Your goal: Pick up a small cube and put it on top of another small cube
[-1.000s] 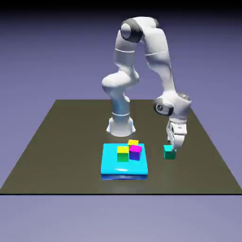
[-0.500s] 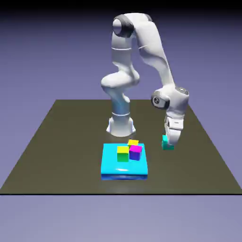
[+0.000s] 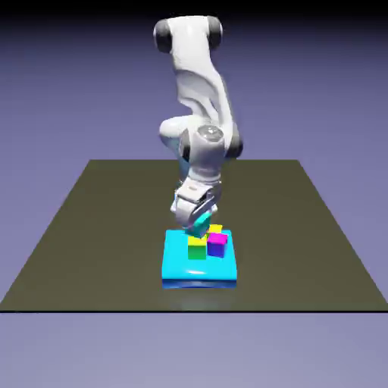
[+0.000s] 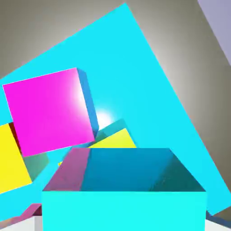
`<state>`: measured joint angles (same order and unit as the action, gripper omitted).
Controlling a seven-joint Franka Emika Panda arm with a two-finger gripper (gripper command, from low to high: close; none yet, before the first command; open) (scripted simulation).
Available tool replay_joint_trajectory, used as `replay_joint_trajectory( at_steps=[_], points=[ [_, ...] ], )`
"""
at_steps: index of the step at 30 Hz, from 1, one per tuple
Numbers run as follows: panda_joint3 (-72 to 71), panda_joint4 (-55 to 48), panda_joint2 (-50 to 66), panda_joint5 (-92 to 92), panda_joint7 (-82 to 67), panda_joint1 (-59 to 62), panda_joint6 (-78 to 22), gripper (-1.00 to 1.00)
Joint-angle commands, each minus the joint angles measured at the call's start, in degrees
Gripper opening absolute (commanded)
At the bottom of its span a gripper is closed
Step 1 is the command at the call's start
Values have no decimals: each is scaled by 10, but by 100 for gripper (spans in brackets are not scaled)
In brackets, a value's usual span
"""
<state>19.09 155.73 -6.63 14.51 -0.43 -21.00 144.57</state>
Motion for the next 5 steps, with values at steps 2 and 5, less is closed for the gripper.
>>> replay_joint_trajectory(
  at_steps=[2, 5],
  points=[
    [0, 0, 0, 1, 1, 0, 0, 100],
    [-6, -19, -56, 2, 3, -3, -74, 100]
  ],
)
